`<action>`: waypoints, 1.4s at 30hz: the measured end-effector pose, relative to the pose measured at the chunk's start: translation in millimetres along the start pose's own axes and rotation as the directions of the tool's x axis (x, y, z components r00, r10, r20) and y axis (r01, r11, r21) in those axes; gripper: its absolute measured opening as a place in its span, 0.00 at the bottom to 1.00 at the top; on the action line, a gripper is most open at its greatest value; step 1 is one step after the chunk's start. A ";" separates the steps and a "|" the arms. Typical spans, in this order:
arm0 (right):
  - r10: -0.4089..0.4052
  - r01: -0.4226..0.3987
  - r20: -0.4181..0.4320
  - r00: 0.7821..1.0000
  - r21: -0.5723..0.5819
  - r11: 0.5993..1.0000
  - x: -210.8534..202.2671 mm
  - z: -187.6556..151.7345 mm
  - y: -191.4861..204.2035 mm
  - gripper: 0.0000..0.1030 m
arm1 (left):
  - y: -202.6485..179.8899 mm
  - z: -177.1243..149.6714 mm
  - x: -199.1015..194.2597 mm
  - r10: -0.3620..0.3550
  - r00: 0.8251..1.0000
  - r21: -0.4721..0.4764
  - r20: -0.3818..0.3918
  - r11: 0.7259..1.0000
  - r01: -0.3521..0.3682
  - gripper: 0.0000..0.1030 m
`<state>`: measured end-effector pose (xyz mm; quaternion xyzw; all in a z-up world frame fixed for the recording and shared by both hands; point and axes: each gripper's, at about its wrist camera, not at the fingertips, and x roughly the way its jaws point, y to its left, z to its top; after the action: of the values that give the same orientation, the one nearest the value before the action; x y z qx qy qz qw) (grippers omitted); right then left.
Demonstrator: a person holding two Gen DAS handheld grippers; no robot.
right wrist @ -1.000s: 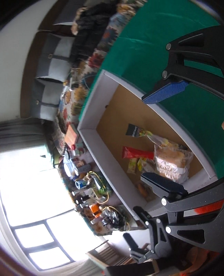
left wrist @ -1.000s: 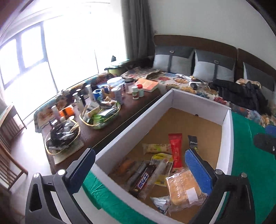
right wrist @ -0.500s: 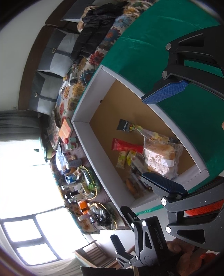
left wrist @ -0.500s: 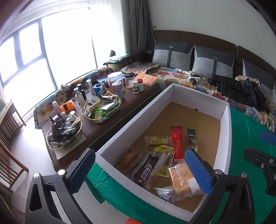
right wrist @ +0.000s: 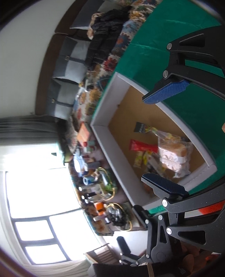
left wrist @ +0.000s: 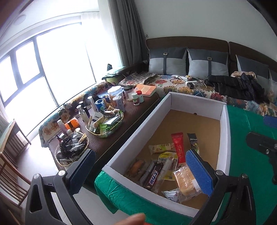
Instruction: Organize snacks
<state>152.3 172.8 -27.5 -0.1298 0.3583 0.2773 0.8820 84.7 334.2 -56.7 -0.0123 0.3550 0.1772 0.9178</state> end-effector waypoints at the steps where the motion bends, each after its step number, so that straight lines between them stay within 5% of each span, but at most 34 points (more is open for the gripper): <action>1: 0.008 -0.008 -0.005 1.000 0.007 1.000 0.0 0.1 0.4 0.82 | 0.4 1.0 -0.6 -0.008 1.000 0.001 -0.004 1.000 0.008 1.00; 7: 0.008 -0.010 0.082 0.997 0.030 0.999 -15.9 10.4 3.8 0.85 | 2.6 9.4 -9.1 -0.022 1.000 0.007 0.008 1.000 0.022 1.00; 15: -0.038 0.038 -0.039 0.999 0.007 0.999 3.5 15.1 8.4 0.86 | 15.9 8.7 5.0 -0.040 0.998 -0.065 -0.050 0.997 0.037 1.00; 19: -0.007 0.010 -0.104 0.995 0.021 1.000 10.3 17.9 14.4 0.86 | 22.0 8.9 9.8 -0.117 0.987 -0.123 -0.113 0.987 0.103 1.00; 23: 0.016 -0.012 -0.144 0.990 0.029 1.000 15.5 19.9 18.9 0.86 | 26.1 9.3 11.0 -0.115 0.983 -0.134 -0.142 0.986 0.096 1.00; 42: 0.004 0.000 -0.175 0.985 0.021 1.000 28.2 19.5 27.5 0.86 | 35.7 2.5 18.7 -0.058 0.986 -0.151 -0.155 0.988 0.034 1.00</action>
<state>163.9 214.7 -34.3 -0.1440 0.4374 0.2620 0.8482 87.2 374.0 -63.4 -0.1024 0.4128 0.1802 0.8869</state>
